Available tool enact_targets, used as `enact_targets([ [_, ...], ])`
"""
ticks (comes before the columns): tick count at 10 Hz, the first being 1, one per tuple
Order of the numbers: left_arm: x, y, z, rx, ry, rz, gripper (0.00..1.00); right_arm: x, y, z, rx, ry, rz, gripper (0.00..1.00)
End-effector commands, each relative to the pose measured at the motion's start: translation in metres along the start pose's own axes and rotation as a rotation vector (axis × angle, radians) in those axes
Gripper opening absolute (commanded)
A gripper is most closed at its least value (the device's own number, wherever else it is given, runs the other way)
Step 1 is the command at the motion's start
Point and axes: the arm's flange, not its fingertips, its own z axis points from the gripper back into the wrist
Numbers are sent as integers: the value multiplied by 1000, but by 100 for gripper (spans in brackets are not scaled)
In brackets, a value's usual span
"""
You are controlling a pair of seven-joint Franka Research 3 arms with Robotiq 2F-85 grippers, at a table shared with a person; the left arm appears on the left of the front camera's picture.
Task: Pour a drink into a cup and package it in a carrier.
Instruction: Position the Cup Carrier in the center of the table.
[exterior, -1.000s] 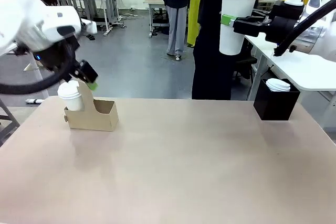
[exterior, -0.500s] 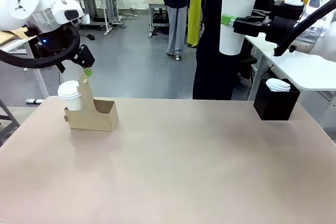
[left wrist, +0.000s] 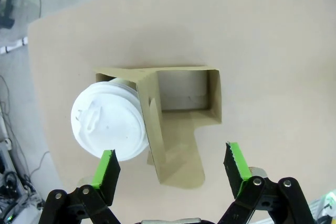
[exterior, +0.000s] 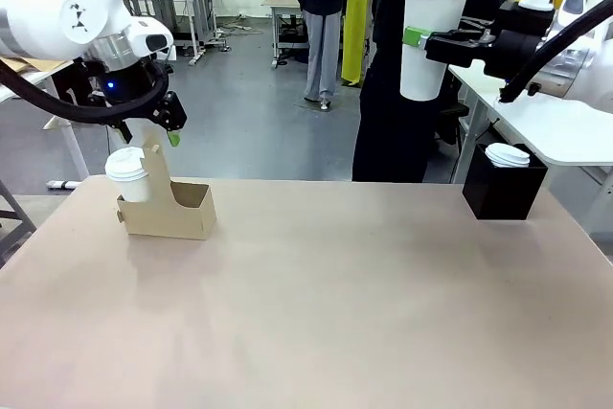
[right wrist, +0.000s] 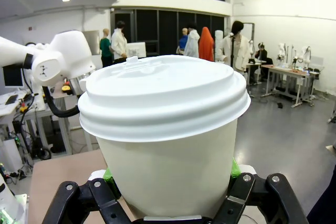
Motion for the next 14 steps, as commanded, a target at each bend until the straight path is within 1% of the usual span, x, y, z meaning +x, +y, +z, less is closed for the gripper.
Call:
enact_targets([
  [1, 10, 3, -1, 51, 21, 45, 100, 3, 2, -1, -2, -5, 20, 81],
  [3, 15, 7, -9, 57, 0, 58, 98, 3, 2, -1, -2, -5, 20, 81],
  [4, 14, 8, -13, 70, -5, 53, 42, 3, 2, -1, -2, -5, 20, 81],
  [5, 15, 7, -13, 75, -7, 48, 39, 3, 2, -1, -2, -5, 20, 81],
  [6, 15, 4, -12, 76, -6, 45, 0, 3, 2, -1, -2, -5, 20, 81],
  [8, 10, 1, -10, 75, -10, 44, 0, 3, 2, -1, -2, -5, 20, 81],
  [9, 12, -1, -9, 74, -9, 40, 14, 3, 2, -1, -2, -5, 20, 81],
  [10, 13, -1, -9, 73, -8, 35, 4, 3, 2, -1, -2, -5, 20, 81],
  [11, 13, -1, -10, 72, -6, 34, 0, 3, 2, -1, -2, -5, 20, 81],
  [14, 12, 0, -12, 78, 0, 40, 0, 3, 2, -1, -2, -5, 20, 81],
])
